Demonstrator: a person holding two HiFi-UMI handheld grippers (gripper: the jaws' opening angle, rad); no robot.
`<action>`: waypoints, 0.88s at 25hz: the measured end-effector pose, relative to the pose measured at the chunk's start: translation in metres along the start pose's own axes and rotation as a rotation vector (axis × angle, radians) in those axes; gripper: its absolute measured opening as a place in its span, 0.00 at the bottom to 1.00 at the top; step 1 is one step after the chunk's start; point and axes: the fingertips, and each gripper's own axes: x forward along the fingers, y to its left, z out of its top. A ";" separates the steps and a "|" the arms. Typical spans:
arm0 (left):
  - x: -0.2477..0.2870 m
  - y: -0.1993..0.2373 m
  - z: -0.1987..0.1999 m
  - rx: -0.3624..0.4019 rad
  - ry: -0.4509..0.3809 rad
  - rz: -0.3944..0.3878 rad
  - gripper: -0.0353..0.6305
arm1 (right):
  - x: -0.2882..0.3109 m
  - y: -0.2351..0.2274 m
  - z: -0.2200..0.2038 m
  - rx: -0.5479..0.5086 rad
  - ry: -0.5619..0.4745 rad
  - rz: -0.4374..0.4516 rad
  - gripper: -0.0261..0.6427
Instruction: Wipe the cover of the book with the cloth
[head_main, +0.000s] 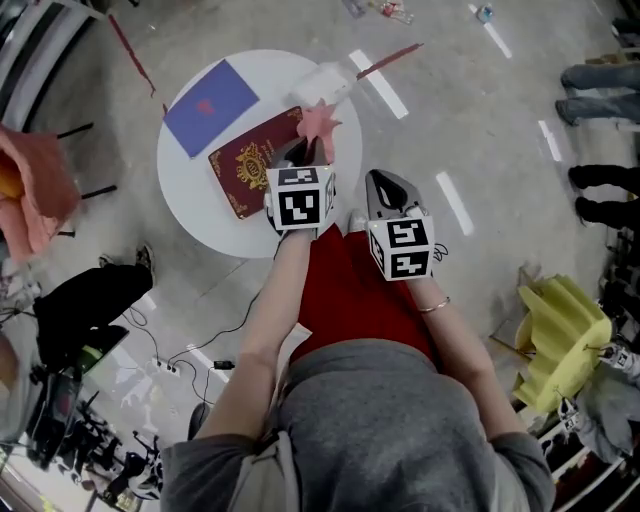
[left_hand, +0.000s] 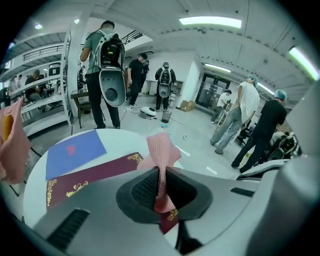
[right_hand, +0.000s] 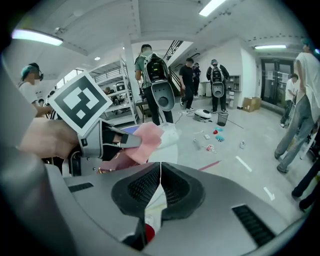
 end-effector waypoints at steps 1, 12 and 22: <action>0.002 0.001 -0.002 0.005 0.007 -0.002 0.11 | 0.001 0.002 0.000 0.001 0.004 0.000 0.08; -0.009 0.043 -0.042 -0.036 0.063 0.043 0.11 | 0.022 0.049 -0.001 -0.067 0.037 0.061 0.08; -0.043 0.107 -0.069 -0.127 0.061 0.155 0.11 | 0.051 0.098 0.010 -0.165 0.058 0.167 0.08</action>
